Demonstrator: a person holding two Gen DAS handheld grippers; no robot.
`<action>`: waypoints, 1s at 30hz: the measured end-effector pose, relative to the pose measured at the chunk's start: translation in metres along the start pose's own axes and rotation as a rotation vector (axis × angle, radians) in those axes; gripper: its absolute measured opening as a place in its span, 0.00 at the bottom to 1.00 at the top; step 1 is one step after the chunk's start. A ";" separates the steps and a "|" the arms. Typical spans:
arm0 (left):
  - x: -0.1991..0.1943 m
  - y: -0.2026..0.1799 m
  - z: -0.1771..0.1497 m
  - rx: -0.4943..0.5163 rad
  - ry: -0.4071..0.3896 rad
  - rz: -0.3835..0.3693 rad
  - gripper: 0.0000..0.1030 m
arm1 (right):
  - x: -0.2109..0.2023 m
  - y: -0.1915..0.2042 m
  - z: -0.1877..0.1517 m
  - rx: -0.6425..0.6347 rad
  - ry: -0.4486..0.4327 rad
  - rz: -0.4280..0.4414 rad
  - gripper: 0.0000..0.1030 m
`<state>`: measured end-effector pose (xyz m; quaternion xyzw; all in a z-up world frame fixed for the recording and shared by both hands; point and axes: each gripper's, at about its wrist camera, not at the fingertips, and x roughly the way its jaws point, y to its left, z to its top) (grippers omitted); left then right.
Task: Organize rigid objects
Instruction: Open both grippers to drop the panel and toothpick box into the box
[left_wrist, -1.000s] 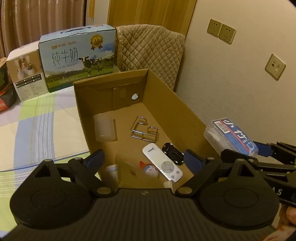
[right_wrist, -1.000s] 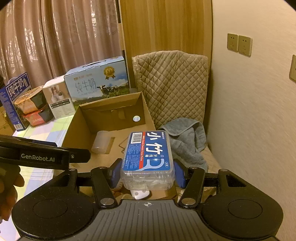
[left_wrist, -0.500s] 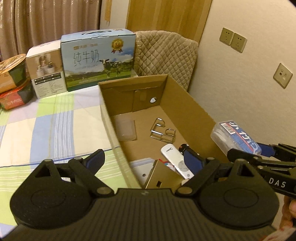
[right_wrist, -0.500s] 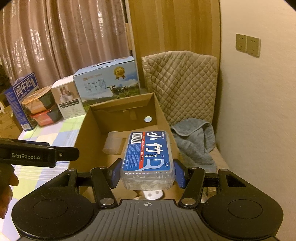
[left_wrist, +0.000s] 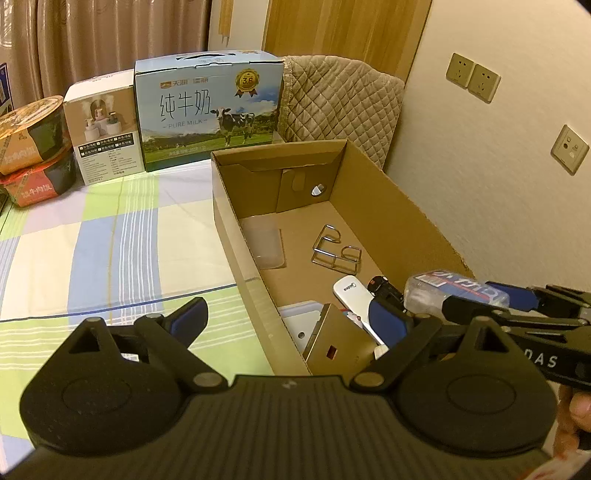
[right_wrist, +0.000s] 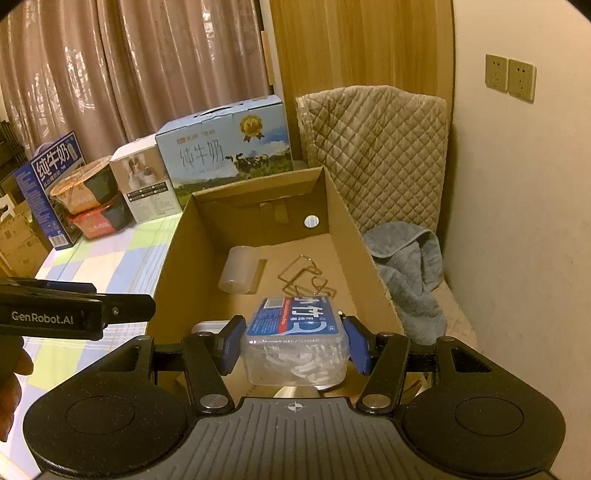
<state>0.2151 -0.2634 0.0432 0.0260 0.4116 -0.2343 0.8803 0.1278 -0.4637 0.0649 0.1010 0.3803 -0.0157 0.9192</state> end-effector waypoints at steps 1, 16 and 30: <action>0.000 0.000 0.000 0.000 -0.001 0.000 0.89 | 0.001 0.000 0.000 0.000 0.001 0.000 0.53; -0.012 0.015 -0.013 -0.033 -0.012 0.022 0.93 | 0.002 -0.017 0.002 0.103 -0.015 0.049 0.66; -0.054 0.018 -0.039 -0.073 -0.047 0.060 0.99 | -0.039 -0.005 -0.006 0.090 -0.008 0.017 0.71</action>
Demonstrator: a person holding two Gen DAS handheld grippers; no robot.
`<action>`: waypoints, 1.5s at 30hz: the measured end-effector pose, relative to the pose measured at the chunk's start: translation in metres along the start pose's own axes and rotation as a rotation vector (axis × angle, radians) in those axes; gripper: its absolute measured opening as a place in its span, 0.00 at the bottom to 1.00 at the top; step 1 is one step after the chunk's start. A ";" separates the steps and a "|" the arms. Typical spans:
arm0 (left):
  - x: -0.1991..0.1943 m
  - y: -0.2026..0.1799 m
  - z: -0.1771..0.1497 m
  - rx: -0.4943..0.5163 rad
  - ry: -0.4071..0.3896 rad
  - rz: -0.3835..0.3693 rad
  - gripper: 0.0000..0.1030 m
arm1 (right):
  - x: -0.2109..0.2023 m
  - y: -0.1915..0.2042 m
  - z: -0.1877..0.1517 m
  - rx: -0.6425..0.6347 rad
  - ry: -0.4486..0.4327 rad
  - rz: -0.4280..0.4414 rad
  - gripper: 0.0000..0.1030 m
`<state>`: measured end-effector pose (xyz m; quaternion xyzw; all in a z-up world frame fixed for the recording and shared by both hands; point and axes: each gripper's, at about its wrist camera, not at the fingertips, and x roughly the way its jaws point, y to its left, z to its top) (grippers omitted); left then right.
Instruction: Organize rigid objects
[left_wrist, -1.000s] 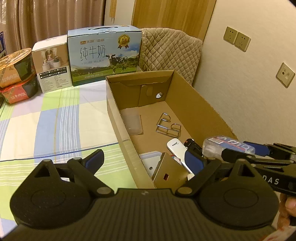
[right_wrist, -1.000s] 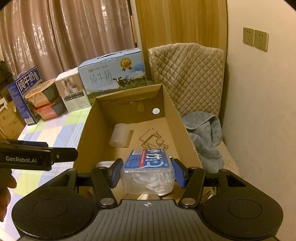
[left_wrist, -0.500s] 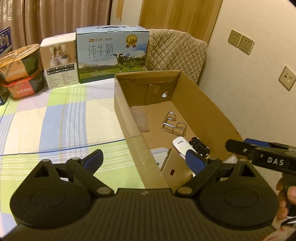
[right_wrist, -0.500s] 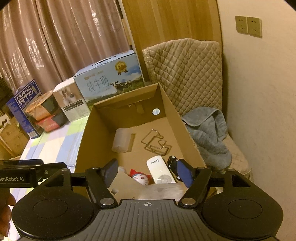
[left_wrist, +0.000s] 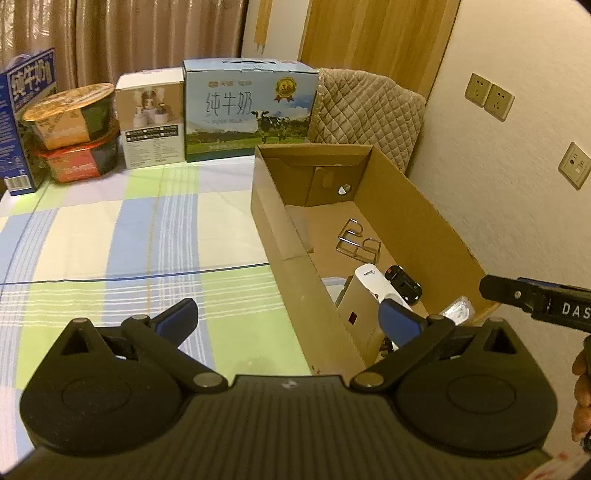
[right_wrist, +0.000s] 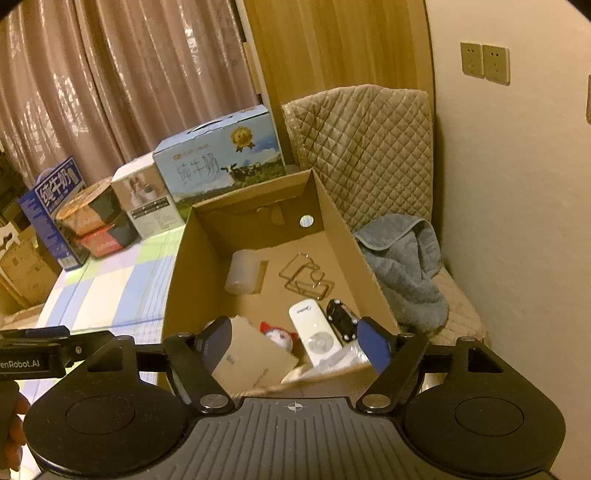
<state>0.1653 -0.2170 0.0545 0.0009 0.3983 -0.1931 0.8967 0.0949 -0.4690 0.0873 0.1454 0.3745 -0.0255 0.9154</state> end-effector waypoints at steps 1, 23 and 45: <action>-0.004 0.000 -0.002 -0.001 -0.007 0.004 0.99 | -0.003 0.003 -0.002 -0.006 0.005 0.000 0.72; -0.105 -0.006 -0.053 -0.066 -0.049 0.084 0.99 | -0.081 0.054 -0.053 -0.164 0.042 -0.029 0.85; -0.130 -0.016 -0.109 -0.021 -0.010 0.134 0.99 | -0.107 0.054 -0.098 -0.156 0.083 -0.014 0.86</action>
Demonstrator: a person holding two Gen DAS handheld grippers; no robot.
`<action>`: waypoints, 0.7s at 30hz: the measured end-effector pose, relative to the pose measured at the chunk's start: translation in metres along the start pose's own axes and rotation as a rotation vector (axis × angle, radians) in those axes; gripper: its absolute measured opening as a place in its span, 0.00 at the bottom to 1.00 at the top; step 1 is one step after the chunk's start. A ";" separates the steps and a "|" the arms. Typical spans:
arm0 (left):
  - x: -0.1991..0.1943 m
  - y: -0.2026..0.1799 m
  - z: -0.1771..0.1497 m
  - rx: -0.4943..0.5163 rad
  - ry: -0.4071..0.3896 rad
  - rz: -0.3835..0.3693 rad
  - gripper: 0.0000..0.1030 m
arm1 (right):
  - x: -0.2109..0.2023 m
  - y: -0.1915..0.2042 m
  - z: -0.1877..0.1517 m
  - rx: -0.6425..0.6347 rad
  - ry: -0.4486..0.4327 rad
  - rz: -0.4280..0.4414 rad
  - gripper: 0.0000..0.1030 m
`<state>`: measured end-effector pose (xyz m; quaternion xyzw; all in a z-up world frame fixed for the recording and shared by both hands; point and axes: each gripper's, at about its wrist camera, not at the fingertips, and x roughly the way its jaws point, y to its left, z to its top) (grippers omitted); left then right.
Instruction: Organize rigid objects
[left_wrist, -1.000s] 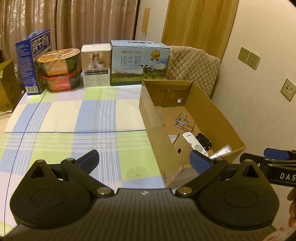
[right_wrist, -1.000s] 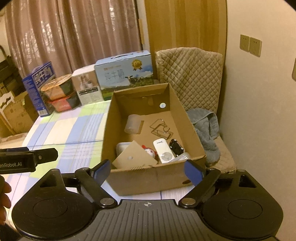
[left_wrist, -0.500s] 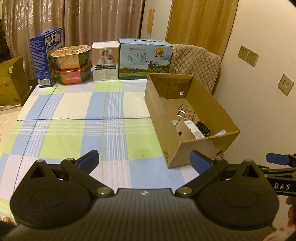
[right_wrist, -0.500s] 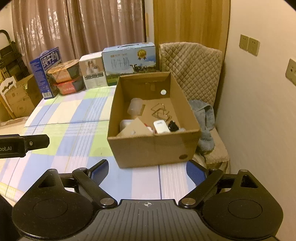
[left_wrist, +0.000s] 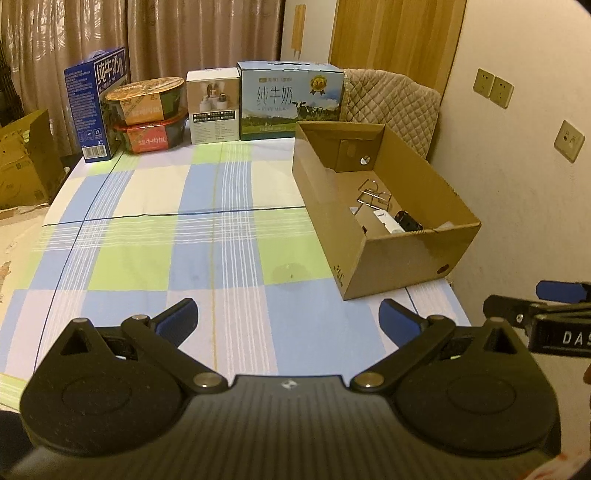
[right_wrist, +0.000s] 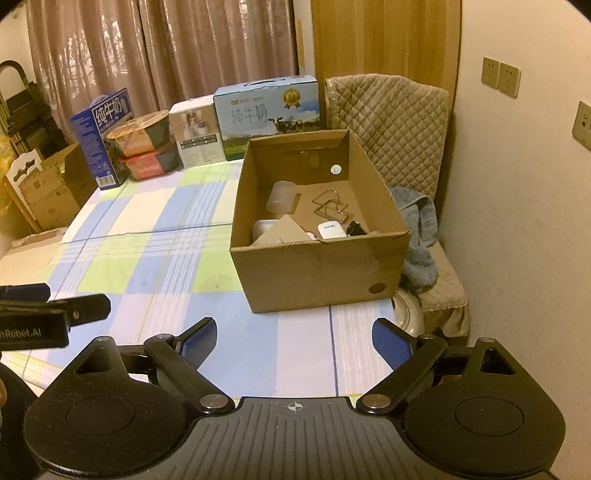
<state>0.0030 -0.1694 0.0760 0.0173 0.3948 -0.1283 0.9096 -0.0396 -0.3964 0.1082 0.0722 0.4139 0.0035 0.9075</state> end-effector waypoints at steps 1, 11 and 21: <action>0.000 0.000 -0.001 -0.002 0.001 -0.001 0.99 | 0.000 0.000 0.000 -0.002 0.000 -0.002 0.86; 0.000 -0.002 -0.001 -0.006 0.001 0.002 0.99 | 0.002 0.001 0.000 0.001 0.003 0.002 0.86; 0.003 -0.004 -0.002 -0.006 0.007 -0.008 0.99 | 0.005 0.003 0.001 -0.003 0.001 0.000 0.86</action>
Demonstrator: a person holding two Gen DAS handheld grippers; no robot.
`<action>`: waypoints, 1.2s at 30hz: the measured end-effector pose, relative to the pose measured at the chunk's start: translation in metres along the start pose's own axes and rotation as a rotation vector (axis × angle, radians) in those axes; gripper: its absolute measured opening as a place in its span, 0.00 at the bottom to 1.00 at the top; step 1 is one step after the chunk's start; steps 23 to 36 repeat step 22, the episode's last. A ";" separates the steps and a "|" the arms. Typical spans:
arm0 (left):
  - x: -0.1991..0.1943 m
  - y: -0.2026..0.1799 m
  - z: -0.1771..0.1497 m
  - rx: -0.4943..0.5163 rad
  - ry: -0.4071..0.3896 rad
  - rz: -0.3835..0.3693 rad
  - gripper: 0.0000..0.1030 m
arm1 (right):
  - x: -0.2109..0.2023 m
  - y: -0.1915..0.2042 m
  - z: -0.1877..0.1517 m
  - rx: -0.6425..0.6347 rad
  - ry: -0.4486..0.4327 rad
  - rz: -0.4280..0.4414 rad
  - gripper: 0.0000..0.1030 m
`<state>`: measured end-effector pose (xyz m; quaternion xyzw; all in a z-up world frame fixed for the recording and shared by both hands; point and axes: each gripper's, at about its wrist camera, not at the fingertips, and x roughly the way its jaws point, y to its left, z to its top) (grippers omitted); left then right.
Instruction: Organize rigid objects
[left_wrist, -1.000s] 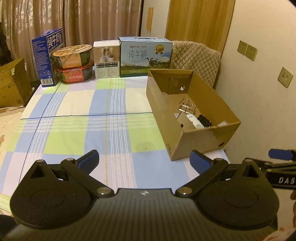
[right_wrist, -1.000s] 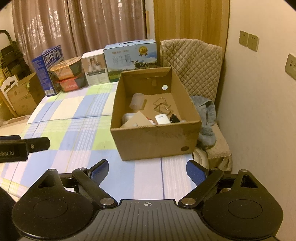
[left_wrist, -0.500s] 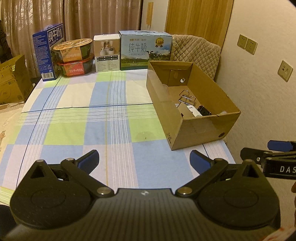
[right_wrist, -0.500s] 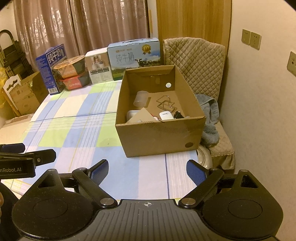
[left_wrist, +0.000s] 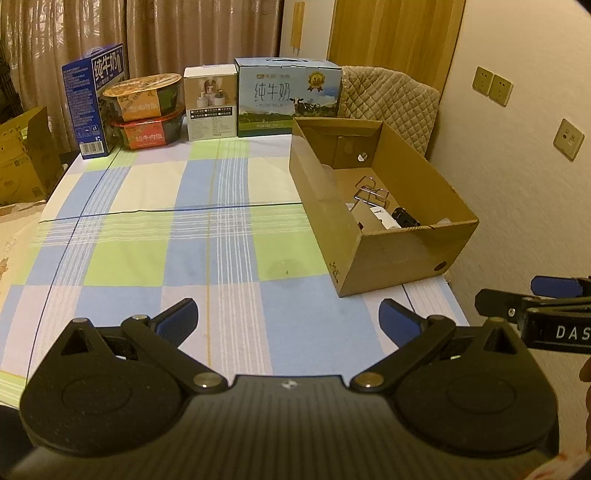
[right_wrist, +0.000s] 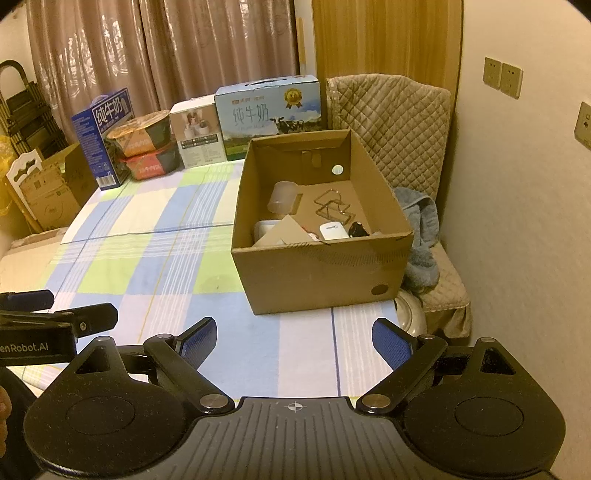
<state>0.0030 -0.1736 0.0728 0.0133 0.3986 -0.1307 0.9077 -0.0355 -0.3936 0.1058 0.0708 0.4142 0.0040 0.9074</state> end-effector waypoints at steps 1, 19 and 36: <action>0.000 0.000 0.000 0.000 0.000 0.000 0.99 | 0.000 0.000 0.000 0.000 0.000 0.000 0.86; 0.003 0.001 -0.001 -0.012 0.001 -0.020 0.99 | 0.001 0.001 0.001 0.000 0.003 -0.001 0.86; 0.001 0.001 -0.003 -0.020 -0.017 -0.017 0.99 | 0.001 0.001 0.001 0.002 0.003 0.000 0.86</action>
